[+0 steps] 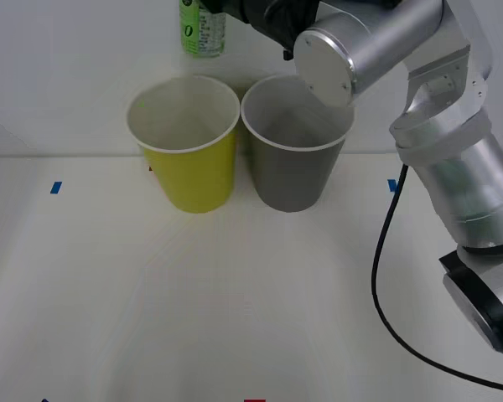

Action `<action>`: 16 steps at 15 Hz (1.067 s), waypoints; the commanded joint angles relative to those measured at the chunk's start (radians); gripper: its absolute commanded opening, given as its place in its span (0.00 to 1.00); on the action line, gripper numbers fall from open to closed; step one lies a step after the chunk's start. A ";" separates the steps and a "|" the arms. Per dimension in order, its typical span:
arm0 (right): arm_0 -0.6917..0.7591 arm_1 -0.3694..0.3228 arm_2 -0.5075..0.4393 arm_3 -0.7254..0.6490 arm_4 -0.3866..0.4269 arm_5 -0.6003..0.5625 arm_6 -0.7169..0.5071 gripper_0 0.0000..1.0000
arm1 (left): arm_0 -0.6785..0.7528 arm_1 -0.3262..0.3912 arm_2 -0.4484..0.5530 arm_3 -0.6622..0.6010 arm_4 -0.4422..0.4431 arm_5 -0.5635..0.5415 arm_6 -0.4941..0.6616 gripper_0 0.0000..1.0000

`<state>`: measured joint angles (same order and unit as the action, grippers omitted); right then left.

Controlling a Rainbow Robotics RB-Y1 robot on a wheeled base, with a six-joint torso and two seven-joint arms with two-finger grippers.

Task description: Put cans in the gray bin and PET bottles in the light green bin.

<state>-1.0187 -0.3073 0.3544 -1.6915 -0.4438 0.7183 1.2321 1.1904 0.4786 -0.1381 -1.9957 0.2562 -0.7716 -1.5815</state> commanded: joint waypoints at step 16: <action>-0.047 0.022 0.132 0.151 0.106 -0.168 -0.034 0.47 | 0.000 0.000 0.000 0.000 0.000 0.000 0.000 1.00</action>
<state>-1.0662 -0.2878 0.4847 -1.5400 -0.3529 0.5501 1.2009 1.1904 0.4786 -0.1381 -1.9957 0.2562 -0.7716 -1.5815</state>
